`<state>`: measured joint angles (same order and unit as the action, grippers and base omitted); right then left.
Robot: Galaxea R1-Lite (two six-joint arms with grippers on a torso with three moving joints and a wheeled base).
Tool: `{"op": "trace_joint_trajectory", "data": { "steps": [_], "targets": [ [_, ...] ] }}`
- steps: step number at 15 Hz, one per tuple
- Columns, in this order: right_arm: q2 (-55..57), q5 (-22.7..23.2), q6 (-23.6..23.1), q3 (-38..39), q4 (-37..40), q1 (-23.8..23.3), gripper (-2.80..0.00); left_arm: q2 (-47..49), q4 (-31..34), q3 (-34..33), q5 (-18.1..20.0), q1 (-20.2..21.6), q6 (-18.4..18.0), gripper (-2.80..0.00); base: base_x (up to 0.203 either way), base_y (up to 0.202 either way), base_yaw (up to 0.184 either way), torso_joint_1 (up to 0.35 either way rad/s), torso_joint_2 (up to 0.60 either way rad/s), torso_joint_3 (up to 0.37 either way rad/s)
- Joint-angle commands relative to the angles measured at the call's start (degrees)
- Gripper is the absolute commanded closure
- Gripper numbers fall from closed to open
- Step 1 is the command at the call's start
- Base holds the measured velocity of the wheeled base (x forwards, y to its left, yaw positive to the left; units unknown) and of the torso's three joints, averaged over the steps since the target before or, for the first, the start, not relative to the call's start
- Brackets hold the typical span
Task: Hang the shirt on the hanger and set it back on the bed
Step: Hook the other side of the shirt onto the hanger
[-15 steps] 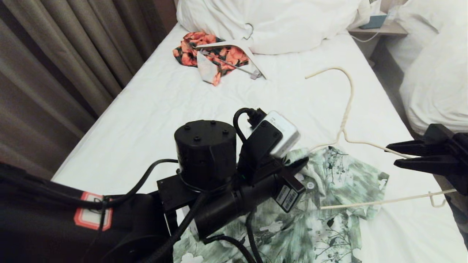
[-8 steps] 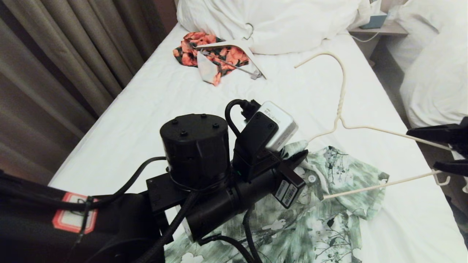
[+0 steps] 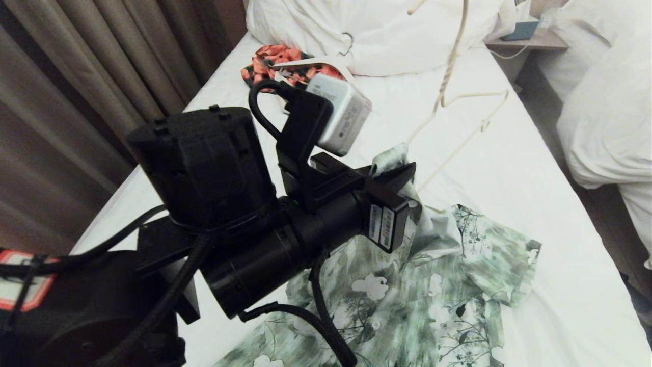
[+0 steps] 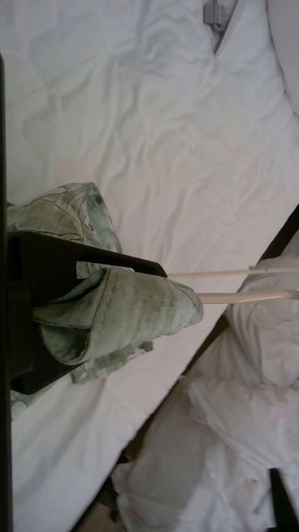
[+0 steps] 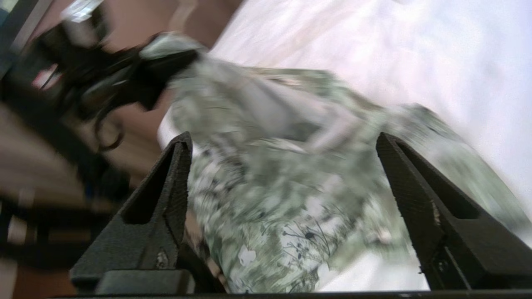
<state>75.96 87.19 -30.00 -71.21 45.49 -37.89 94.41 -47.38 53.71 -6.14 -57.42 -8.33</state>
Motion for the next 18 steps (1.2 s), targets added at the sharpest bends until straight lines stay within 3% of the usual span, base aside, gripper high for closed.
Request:
{"op": "trace_joint_trajectory", "data": {
  "steps": [1, 4, 8, 13, 17, 18],
  "targets": [
    [-1.5, 0.5, 0.2, 1.4, 0.7, -3.7, -2.8, -2.4, -0.3, -0.1, 0.0, 0.1, 1.9, 0.0, 0.0, 0.0, 0.0, 0.0, 0.0, 0.0],
    [-3.6, 0.5, 0.2, 6.4, 0.8, -7.0, -2.8, -1.9, -0.1, -0.1, 0.0, 0.1, 2.1, 0.0, 0.0, 0.0, 0.0, 0.0, 0.0, 0.0],
    [-3.9, 0.5, 1.4, 9.0, 0.3, -7.3, -2.8, -1.2, 0.7, 0.0, -0.3, 0.1, 1.8, 0.0, 0.0, 0.0, 0.0, 0.0, 0.0, 0.0],
    [-2.1, 0.5, 1.1, 14.5, -6.3, 0.2, -2.8, -3.0, 0.7, 0.2, -3.9, 0.1, 1.9, 0.0, 0.0, 0.0, 0.0, 0.0, 0.0, 0.0],
    [2.2, -1.3, 1.6, 16.1, -10.1, 7.4, -2.8, -6.2, 2.7, 0.1, -3.8, 1.8, 2.2, 0.0, 0.0, 0.0, 0.0, 0.0, 0.0, 0.0],
    [2.7, -2.9, 1.9, 16.0, -10.2, 9.8, 0.0, -6.2, 2.7, -0.2, -4.1, 1.8, 2.2, 0.0, 0.0, 0.0, 0.0, 0.0, 0.0, 0.0]
  ]
}}
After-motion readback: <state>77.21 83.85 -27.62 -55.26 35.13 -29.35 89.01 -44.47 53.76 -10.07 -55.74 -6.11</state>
